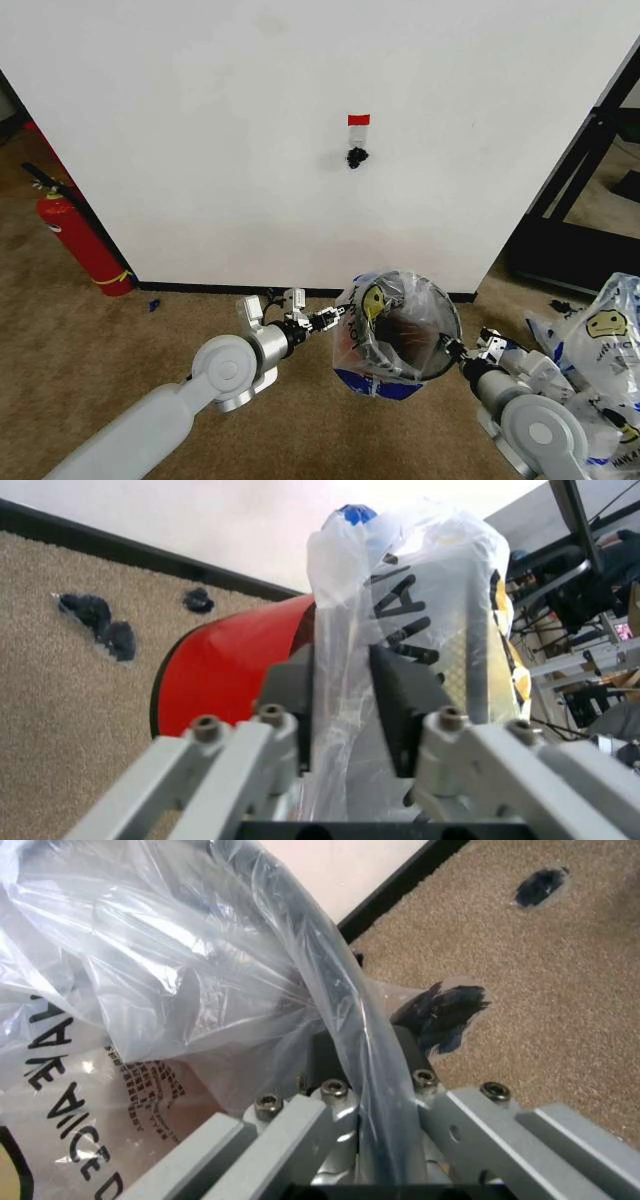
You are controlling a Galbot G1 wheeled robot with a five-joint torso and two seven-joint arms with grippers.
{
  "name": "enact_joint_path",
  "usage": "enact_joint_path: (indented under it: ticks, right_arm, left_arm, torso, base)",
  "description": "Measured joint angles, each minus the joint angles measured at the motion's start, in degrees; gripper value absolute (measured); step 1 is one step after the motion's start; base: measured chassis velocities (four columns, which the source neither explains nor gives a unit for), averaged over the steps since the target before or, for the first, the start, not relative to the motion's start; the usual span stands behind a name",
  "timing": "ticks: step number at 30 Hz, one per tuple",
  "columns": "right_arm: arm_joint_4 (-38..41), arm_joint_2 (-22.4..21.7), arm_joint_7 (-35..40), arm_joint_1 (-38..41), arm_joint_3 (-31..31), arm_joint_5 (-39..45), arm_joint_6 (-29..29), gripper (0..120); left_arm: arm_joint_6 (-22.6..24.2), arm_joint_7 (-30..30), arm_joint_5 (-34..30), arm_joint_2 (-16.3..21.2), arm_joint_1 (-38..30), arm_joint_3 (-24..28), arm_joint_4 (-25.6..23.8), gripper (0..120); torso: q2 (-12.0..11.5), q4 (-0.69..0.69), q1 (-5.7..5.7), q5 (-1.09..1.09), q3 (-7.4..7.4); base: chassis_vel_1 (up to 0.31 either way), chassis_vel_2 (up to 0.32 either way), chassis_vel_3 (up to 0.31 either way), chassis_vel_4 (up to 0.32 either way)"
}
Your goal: Pick up the garbage bag from the wall and place it over the trash bin.
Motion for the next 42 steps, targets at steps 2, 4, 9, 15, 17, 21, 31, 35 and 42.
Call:
enact_joint_path:
  ticks: [2,4,9,15,17,21,31,35,42]
  right_arm:
    - [0.06,-0.01,0.01,-0.01,0.00,0.00,0.00,0]
    - [0.11,-0.08,0.08,-0.01,0.00,0.00,0.00,0]
    - [0.40,-0.01,0.19,0.00,-0.05,0.07,0.01,0]
    - [0.92,0.36,0.49,-0.15,-0.29,0.70,-0.05,0]
    - [1.05,0.44,0.55,-0.22,-0.32,0.78,-0.08,0]
    - [1.31,0.53,0.63,-0.38,-0.33,0.85,-0.10,0]
    - [1.50,0.54,0.82,-0.48,-0.20,1.02,-0.11,0]
    - [1.11,0.77,0.84,-0.31,-0.33,0.89,-0.10,0]
    - [-1.06,0.82,0.77,0.64,-0.43,-0.09,0.14,0]
  left_arm:
    - [-0.04,0.05,0.19,-0.02,0.07,0.02,-0.01,17]
    - [-0.17,0.15,0.54,-0.03,0.22,0.04,-0.07,8]
    - [-0.52,0.20,1.14,-0.08,0.30,0.06,-0.11,0]
    - [-0.93,0.21,3.13,-0.80,0.09,0.88,1.28,0]
    - [-1.03,0.21,3.57,-1.11,-0.05,1.12,1.97,0]
    - [-1.11,0.34,4.34,-1.66,-0.29,1.60,3.40,0]
    - [-1.39,0.96,7.35,-2.95,-0.52,3.62,6.53,0]
    - [-1.39,0.99,9.77,-2.26,-0.10,3.71,5.30,1]
    - [-0.77,-1.33,13.51,1.02,-0.09,3.79,1.24,25]
  torso:
    - [0.00,0.00,0.00,0.00,0.00]
    - [0.00,0.00,0.00,0.00,0.00]
    - [0.00,0.00,0.00,0.00,0.00]
    - [0.00,0.00,0.00,0.00,0.00]
    - [0.00,0.00,0.00,0.00,0.00]
    - [0.00,0.00,0.00,0.00,0.00]
    - [0.00,0.00,0.00,0.00,0.00]
    - [0.00,0.00,0.00,-0.01,0.00]
    - [0.00,0.00,0.00,0.00,0.00]
  base:
    - [0.000,0.000,0.000,0.000]
    - [0.000,0.000,0.000,0.000]
    - [0.000,0.000,0.000,0.000]
    - [0.000,0.000,0.000,0.000]
    - [0.000,0.000,0.000,0.000]
    - [0.000,0.000,0.000,0.000]
    - [0.000,0.000,0.000,0.000]
    - [0.000,0.000,0.000,0.000]
    - [0.000,0.000,0.000,0.000]
